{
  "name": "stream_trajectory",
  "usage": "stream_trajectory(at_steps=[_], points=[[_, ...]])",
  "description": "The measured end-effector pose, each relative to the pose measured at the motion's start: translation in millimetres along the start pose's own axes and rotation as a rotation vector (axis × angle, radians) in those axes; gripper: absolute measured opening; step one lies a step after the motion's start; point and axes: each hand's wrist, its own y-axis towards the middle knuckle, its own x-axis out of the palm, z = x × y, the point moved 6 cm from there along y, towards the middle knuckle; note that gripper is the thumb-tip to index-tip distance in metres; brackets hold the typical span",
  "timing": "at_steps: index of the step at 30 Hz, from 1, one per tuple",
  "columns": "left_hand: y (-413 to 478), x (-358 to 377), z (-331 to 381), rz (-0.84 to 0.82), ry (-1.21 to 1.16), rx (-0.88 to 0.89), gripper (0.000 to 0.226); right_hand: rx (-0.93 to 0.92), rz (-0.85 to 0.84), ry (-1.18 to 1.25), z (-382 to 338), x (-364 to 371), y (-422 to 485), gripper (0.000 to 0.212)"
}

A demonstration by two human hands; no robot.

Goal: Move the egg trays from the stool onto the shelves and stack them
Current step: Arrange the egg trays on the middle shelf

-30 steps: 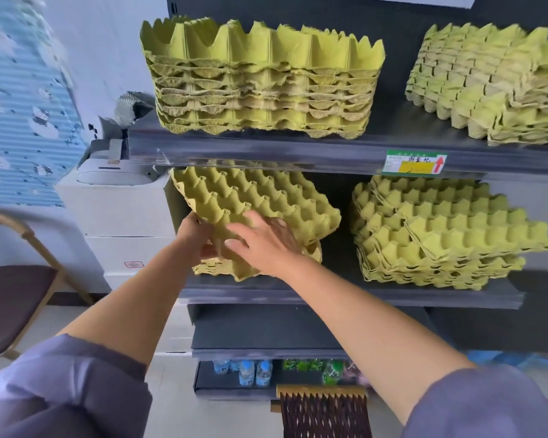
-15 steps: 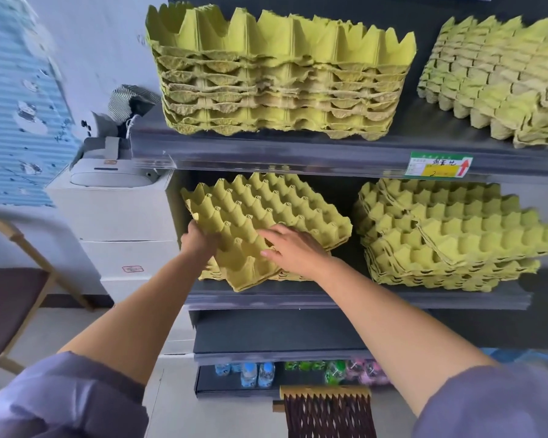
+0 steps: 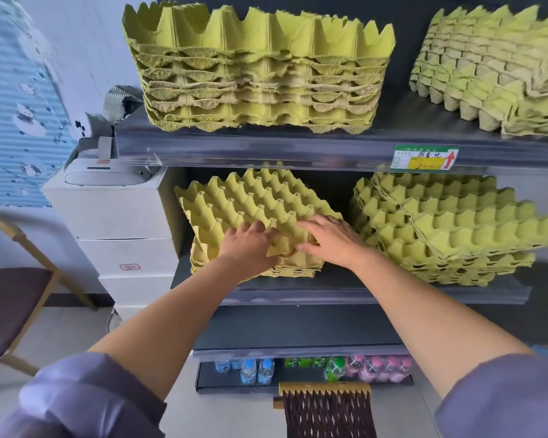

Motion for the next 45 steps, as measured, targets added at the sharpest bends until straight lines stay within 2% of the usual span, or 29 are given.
stream_trajectory(at_steps=[3, 5, 10, 14, 22, 24, 28, 32, 36, 42, 45], points=[[-1.7, 9.9, 6.8, -0.041, 0.092, -0.015, 0.058, -0.064, -0.05, -0.08, 0.3, 4.2, 1.7, 0.069], [-1.3, 14.0, 5.6, -0.033, 0.055, -0.045, 0.052, -0.088, -0.034, -0.112, -4.2, 5.1, 5.1, 0.066], [-1.9, 15.2, 6.8, -0.006, -0.006, -0.026, 0.043, -0.107, 0.093, -0.179, -11.6, 1.2, 8.8, 0.039], [-6.2, 3.0, 5.7, 0.01, 0.048, 0.016, 0.038, -0.06, 0.127, -0.065, -13.4, -10.7, 3.3, 0.026], [-8.1, -30.1, -6.4, 0.121, 0.139, 0.097, 0.063, -0.071, 0.334, -0.118, -27.6, -36.8, -19.4, 0.022], [-5.2, -34.0, -15.6, 0.106, 0.151, 0.097, 0.063, -0.077, 0.36, -0.125, -32.5, -35.3, -17.3, 0.026], [-4.2, -19.2, -25.1, 0.002, 0.103, 0.084, 0.058, -0.087, 0.282, -0.092, -37.0, -21.7, -9.1, 0.028], [-4.0, -8.3, -20.7, 0.036, 0.069, 0.082, 0.05, -0.095, 0.277, -0.096, -32.7, -17.6, -0.7, 0.033], [-5.3, -2.4, -13.7, 0.044, 0.028, 0.067, 0.048, -0.073, 0.231, -0.068, -21.6, -12.7, 7.8, 0.03], [-6.1, 22.7, -1.0, 0.007, 0.104, 0.049, 0.05, -0.071, 0.03, -0.085, -6.3, 14.9, 9.4, 0.047], [-6.2, 28.7, 0.8, 0.062, 0.17, 0.019, 0.054, -0.068, -0.002, -0.148, -6.8, 20.6, 8.8, 0.058]])
